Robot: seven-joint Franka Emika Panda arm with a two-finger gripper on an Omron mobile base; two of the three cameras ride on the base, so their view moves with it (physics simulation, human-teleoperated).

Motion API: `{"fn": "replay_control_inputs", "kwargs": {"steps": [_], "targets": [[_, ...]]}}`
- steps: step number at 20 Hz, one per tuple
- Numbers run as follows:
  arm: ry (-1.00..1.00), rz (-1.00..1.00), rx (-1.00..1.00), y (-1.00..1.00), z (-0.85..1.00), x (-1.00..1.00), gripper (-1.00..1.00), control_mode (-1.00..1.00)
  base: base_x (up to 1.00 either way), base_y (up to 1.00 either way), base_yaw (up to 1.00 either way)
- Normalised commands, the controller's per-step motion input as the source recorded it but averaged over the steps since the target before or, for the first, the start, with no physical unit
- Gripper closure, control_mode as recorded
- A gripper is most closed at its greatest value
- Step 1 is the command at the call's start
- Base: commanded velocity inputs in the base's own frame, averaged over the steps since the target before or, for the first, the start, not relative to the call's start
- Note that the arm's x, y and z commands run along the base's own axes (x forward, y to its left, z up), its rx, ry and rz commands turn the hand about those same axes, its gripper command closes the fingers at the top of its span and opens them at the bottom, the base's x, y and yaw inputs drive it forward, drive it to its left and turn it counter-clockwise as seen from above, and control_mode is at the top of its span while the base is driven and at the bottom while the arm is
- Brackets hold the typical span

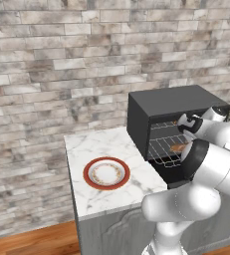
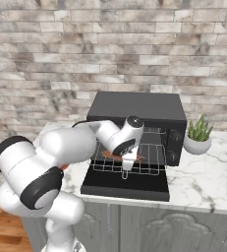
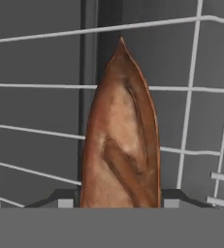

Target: Open the toaster oven door. Place the baguette on the bottom rack in the toaster oven and place the chicken drumstick on the top rack.

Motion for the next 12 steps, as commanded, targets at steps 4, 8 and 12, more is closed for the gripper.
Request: {"fn": "replay_control_inputs", "kwargs": {"steps": [4,8,12], "targets": [[-0.05,0.0,0.0,0.0,-0.02,0.11,1.0,-1.0,0.0,0.0,0.0],[-0.04,0.0,0.0,0.0,-0.09,0.1,1.0,-1.0,0.0,0.0,0.0],[-0.03,0.0,0.0,0.0,-0.13,0.08,1.0,-1.0,0.0,0.0,0.0]]}}
